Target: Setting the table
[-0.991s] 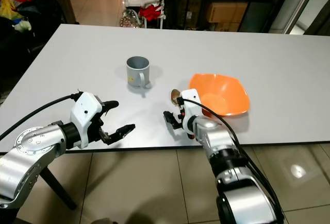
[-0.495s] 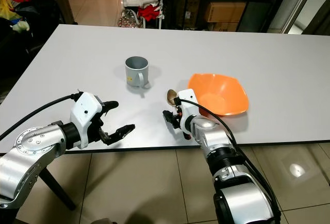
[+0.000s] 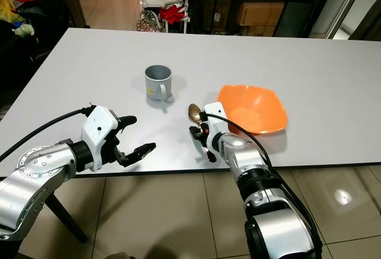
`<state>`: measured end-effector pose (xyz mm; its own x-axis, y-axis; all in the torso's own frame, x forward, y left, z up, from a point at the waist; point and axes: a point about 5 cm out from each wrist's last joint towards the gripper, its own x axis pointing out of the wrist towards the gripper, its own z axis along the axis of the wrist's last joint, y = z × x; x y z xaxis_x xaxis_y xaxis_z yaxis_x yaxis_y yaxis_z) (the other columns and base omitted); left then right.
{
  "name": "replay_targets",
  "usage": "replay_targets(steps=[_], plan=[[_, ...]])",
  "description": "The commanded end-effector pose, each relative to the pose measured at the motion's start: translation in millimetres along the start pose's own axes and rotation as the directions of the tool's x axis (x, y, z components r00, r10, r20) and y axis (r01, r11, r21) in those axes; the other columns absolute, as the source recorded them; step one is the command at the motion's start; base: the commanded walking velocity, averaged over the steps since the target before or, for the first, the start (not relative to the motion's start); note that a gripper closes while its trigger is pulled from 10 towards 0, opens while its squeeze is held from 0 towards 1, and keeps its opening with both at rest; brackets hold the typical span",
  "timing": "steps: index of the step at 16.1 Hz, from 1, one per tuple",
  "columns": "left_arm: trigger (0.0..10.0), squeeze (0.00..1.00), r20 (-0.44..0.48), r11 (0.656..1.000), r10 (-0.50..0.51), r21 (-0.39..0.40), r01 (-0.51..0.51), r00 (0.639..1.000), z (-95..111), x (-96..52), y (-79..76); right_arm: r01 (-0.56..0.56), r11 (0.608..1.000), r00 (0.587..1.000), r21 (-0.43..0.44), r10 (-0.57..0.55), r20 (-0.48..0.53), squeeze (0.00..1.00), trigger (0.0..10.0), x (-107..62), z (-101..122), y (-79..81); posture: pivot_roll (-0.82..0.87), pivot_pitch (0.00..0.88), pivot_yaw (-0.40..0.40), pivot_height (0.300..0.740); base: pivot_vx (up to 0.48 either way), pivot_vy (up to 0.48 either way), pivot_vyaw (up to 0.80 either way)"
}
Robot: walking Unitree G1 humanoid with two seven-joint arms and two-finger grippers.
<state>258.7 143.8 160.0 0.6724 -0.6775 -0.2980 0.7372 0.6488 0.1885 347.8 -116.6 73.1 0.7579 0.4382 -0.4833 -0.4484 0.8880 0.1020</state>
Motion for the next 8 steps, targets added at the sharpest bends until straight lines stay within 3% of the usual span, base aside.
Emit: replay_targets(steps=[1, 8], plan=[[10.0, 0.00, 0.012, 1.000, -0.001, 0.028, 0.001, 1.000, 6.5, 2.1, 0.4, 0.003, 1.000, 1.000, 0.017, -0.003, -0.019, 0.00, 0.0, -0.2, -2.8, -2.3, 0.11, 0.000, -0.061, 0.740, 0.000, 0.000, 0.00], [10.0, 0.00, 0.016, 1.000, -0.015, 0.023, 0.015, 1.000, 6.4, 3.9, -1.6, 0.016, 1.000, 1.000, 0.023, -0.016, 0.001, 0.00, 0.0, -1.9, 0.9, -4.5, 0.11, 0.000, -0.061, 0.740, 0.000, 0.000, 0.00]])
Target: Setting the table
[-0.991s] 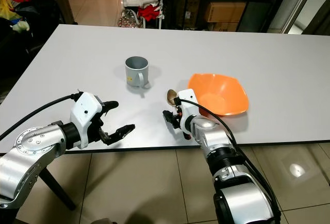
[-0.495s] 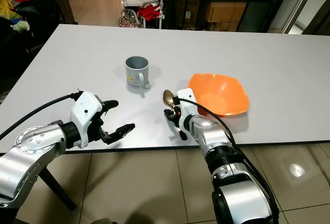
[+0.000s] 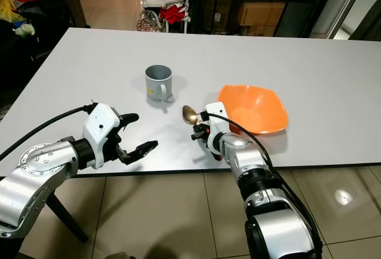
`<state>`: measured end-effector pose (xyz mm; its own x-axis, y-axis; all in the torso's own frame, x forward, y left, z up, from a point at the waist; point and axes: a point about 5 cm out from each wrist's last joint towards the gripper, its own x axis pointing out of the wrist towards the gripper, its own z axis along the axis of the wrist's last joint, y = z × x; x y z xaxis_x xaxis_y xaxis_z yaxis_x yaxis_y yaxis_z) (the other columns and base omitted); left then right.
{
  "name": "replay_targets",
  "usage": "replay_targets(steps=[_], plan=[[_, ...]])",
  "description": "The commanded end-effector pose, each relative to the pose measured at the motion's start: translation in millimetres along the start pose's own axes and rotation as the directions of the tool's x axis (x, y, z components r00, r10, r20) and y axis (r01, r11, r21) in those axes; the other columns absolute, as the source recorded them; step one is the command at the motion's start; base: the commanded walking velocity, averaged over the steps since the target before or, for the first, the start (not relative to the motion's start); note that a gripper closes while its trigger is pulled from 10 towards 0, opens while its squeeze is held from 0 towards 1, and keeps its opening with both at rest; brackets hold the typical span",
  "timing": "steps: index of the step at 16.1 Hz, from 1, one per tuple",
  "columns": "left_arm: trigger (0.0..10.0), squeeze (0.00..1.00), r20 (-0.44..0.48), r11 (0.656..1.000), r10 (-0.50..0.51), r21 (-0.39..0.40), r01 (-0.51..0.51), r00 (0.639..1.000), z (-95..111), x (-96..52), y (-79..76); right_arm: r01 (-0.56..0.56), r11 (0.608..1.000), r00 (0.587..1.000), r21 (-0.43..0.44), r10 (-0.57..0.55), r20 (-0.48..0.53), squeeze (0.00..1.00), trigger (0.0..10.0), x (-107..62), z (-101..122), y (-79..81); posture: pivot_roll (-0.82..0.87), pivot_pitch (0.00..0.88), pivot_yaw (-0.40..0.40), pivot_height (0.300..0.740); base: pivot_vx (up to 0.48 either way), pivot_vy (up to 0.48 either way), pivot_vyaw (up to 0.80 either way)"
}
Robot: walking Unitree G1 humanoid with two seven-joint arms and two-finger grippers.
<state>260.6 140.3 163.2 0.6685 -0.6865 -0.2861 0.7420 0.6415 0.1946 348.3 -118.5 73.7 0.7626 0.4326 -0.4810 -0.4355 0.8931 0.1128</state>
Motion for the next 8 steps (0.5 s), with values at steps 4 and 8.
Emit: replay_targets(steps=[4, 8], plan=[[10.0, 0.00, -0.001, 1.000, -0.007, 0.019, 0.007, 1.000, 1.4, 1.3, 0.8, -0.020, 1.000, 0.997, -0.001, 0.020, 0.077, 0.00, 0.0, -4.4, 22.6, 1.9, 0.10, 0.000, -0.058, 0.740, 0.000, 0.000, 0.00], [10.0, 0.00, 0.003, 1.000, -0.006, 0.021, 0.006, 1.000, 2.3, 2.5, 1.4, -0.042, 0.999, 0.981, -0.018, 0.045, 0.191, 0.00, 0.0, -17.3, 56.8, 5.6, 0.10, 0.000, -0.056, 0.740, 0.000, 0.000, 0.00]])
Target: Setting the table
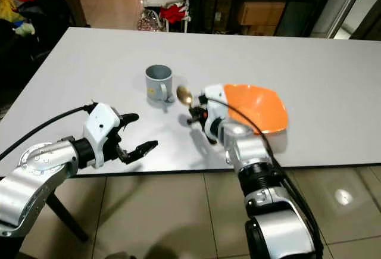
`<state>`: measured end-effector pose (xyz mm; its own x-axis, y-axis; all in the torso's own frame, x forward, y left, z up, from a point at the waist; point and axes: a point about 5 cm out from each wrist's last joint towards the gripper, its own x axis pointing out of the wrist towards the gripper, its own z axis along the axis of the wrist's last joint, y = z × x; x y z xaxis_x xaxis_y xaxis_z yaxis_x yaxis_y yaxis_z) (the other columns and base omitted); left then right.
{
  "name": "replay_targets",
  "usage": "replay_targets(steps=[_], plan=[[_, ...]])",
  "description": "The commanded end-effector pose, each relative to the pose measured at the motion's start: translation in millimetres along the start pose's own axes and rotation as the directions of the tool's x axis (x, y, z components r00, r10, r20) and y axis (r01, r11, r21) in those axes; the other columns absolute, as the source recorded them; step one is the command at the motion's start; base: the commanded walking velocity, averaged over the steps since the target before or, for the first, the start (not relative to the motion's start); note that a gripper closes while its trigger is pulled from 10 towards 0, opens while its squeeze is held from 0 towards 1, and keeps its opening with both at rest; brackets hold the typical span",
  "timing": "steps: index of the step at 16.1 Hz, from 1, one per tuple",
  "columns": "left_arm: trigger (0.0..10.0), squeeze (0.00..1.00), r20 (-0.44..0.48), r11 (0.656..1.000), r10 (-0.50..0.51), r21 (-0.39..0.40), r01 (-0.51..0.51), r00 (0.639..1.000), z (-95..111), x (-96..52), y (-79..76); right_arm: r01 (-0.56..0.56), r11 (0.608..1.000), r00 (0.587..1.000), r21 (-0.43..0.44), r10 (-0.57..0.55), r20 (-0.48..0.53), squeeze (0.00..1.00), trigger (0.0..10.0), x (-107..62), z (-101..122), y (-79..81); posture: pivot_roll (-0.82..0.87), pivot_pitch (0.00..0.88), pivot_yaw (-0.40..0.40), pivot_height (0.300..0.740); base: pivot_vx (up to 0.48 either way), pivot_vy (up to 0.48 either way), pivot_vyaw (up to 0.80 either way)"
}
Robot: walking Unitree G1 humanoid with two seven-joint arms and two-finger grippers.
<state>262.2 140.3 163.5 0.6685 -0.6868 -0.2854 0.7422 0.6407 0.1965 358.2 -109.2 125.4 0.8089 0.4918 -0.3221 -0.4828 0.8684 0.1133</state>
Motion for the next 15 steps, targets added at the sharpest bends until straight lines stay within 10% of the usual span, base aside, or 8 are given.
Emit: replay_targets(steps=[1, 6, 8, 15], plan=[[10.0, 0.00, 0.005, 1.000, -0.007, 0.020, 0.007, 1.000, 2.2, 2.2, 0.0, 0.017, 1.000, 0.998, 0.004, -0.017, 0.067, 0.00, 0.0, -11.1, 20.5, -6.1, 0.10, 0.000, -0.058, 0.740, 0.000, 0.000, 0.00], [10.0, 0.00, 0.008, 1.000, -0.015, 0.019, 0.015, 1.000, 1.8, 3.7, -2.1, 0.143, 0.989, 0.985, 0.026, -0.145, 0.094, 0.00, 0.0, -42.5, 35.2, -27.8, 0.09, 0.000, -0.058, 0.740, 0.000, 0.000, 0.00], [10.0, 0.00, 0.014, 0.999, -0.029, 0.020, 0.029, 0.999, 2.3, 6.1, -4.4, 0.284, 0.957, 0.959, 0.056, -0.285, 0.004, 0.00, 10.0, -58.5, 23.6, -50.5, 0.08, 0.000, -0.052, 0.740, 0.000, 0.000, 0.00], [10.0, 0.00, 0.014, 0.998, -0.062, 0.034, 0.062, 0.998, 3.3, 9.7, -5.6, 0.361, 0.920, 0.928, 0.155, -0.337, -0.160, 0.00, 10.0, -65.4, 8.7, -80.6, 0.06, 0.000, -0.034, 0.740, 0.000, 0.000, 0.00]])
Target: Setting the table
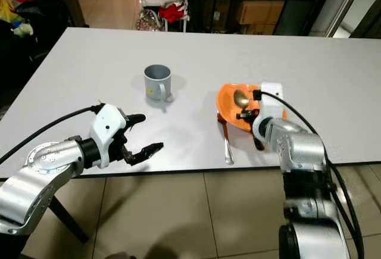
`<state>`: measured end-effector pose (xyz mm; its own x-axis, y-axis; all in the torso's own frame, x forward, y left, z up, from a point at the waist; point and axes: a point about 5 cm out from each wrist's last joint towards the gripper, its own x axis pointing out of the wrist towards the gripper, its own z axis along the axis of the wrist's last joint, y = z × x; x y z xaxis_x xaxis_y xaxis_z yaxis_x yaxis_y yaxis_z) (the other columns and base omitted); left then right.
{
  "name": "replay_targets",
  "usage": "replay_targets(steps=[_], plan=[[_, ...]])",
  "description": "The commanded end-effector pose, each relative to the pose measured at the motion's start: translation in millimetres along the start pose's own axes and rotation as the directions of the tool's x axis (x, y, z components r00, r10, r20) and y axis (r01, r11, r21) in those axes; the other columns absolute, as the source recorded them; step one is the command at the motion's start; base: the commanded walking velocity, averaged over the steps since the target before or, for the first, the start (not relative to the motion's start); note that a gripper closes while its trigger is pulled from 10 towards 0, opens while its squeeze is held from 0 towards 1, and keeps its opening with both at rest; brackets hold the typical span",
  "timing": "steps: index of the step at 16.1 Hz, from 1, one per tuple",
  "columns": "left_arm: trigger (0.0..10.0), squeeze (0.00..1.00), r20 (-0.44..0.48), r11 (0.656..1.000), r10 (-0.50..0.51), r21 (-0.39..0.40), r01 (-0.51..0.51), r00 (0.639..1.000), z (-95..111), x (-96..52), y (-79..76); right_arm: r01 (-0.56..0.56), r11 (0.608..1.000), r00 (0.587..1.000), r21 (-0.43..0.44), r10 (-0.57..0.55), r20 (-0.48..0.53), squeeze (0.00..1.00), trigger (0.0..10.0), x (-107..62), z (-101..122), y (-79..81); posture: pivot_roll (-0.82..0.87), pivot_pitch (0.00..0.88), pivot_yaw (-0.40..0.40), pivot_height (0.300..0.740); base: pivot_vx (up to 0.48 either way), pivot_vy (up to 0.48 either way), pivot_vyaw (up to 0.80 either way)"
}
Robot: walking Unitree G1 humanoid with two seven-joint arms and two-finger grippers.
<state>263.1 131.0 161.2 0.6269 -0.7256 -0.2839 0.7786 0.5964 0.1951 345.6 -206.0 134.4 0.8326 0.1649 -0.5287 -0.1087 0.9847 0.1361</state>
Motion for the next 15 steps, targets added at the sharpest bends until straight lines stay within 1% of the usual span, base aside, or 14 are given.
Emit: replay_targets(steps=[1, 5, 6, 7, 8, 12, 14, 15], plan=[[10.0, 0.00, -0.002, 1.000, -0.011, 0.021, 0.011, 1.000, 2.0, 2.2, 0.5, -0.022, 1.000, 0.999, 0.013, 0.022, 0.038, 0.00, 10.0, 1.9, 12.5, -2.0, 0.06, 0.000, -0.034, 0.740, 0.000, 0.000, 0.00], [10.0, 0.00, -0.007, 1.000, -0.013, 0.026, 0.013, 1.000, 1.9, 1.0, 1.9, -0.021, 1.000, 0.999, -0.005, 0.022, 0.035, 0.00, 10.0, 12.1, 23.4, -0.2, 0.07, 0.000, -0.032, 0.740, 0.000, 0.000, 0.00], [10.0, 0.00, -0.009, 1.000, -0.013, 0.026, 0.014, 1.000, 1.7, 0.6, 1.9, -0.019, 1.000, 1.000, 0.000, 0.019, 0.024, 0.13, 10.0, 15.2, 24.8, -0.8, 0.07, 0.000, -0.032, 0.740, 0.000, 0.000, 0.00], [10.0, 0.00, -0.010, 1.000, -0.012, 0.026, 0.012, 1.000, 1.5, 0.1, 1.9, -0.003, 1.000, 1.000, 0.007, 0.003, 0.013, 0.57, 10.0, 16.8, 24.3, -2.5, 0.07, 0.000, -0.038, 0.740, 0.000, 0.000, 0.00], [10.0, 0.00, -0.010, 1.000, -0.010, 0.025, 0.010, 1.000, 1.3, -0.3, 1.8, 0.012, 1.000, 1.000, 0.010, -0.012, 0.007, 0.66, 10.0, 17.6, 23.6, -4.3, 0.07, 0.000, -0.038, 0.740, 0.000, 0.000, 0.00], [10.0, 0.00, -0.010, 1.000, -0.010, 0.024, 0.010, 1.000, 1.3, -0.6, 1.4, 0.023, 0.999, 1.000, 0.028, -0.023, -0.006, 0.65, 10.0, 19.2, 16.4, -8.1, 0.07, 0.000, -0.034, 0.740, 0.000, 0.000, 0.00], [10.0, 0.00, -0.011, 1.000, -0.013, 0.028, 0.013, 1.000, 1.8, -0.3, 2.6, 0.028, 0.999, 1.000, 0.029, -0.029, 0.007, 0.66, 10.0, 17.8, 18.5, -9.7, 0.07, 0.000, -0.029, 0.740, 0.000, 0.000, 0.00], [10.0, 0.00, -0.011, 0.999, -0.013, 0.030, 0.013, 1.000, 2.0, -0.2, 3.0, 0.025, 1.000, 0.999, 0.012, -0.026, 0.034, 0.76, 10.0, 15.5, 23.2, -9.6, 0.07, 0.000, -0.029, 0.740, 0.000, 0.000, 0.00]])
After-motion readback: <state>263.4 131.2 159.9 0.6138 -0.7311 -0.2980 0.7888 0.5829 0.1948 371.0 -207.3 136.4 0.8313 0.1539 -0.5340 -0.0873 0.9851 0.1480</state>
